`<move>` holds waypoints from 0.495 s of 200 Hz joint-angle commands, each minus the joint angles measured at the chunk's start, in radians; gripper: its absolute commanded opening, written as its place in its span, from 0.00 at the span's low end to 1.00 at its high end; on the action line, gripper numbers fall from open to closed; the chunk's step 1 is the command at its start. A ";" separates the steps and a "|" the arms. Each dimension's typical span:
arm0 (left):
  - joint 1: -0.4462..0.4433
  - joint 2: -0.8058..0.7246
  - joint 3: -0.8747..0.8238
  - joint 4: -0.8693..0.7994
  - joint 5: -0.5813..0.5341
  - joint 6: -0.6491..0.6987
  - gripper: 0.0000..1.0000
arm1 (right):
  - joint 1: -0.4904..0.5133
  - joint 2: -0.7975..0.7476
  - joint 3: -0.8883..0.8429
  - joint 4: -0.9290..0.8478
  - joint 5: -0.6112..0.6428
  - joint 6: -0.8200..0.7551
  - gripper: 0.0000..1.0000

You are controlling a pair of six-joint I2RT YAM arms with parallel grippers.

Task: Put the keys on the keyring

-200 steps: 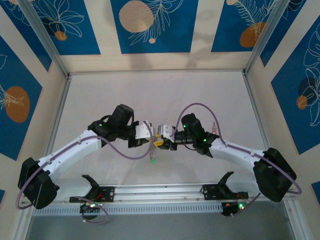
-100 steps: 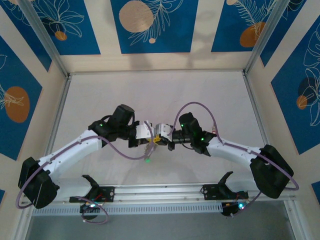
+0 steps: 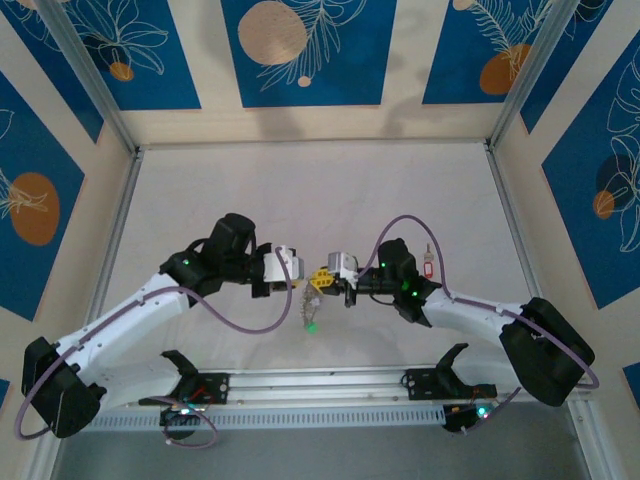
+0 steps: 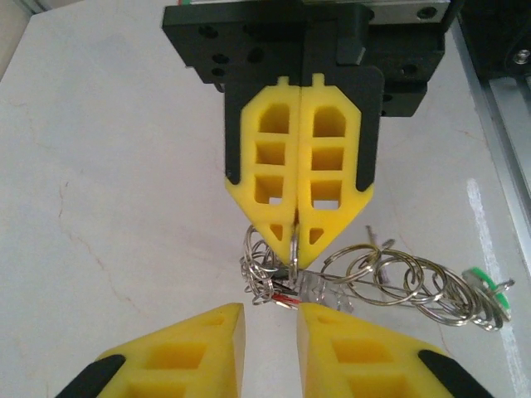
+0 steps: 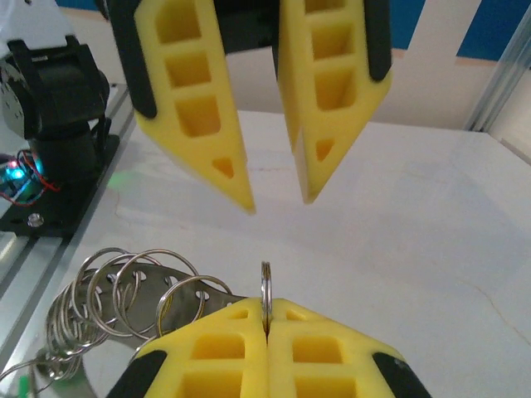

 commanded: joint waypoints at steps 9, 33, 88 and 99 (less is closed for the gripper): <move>0.001 0.022 -0.012 0.049 0.103 -0.017 0.25 | -0.009 -0.020 -0.012 0.120 -0.053 0.043 0.00; 0.002 0.033 -0.015 0.080 0.119 -0.033 0.25 | -0.009 -0.014 -0.008 0.128 -0.064 0.049 0.00; 0.001 0.056 -0.017 0.086 0.133 -0.031 0.22 | -0.009 -0.006 -0.002 0.140 -0.076 0.057 0.00; 0.002 0.058 -0.019 0.085 0.132 -0.025 0.21 | -0.009 -0.006 0.000 0.140 -0.078 0.057 0.00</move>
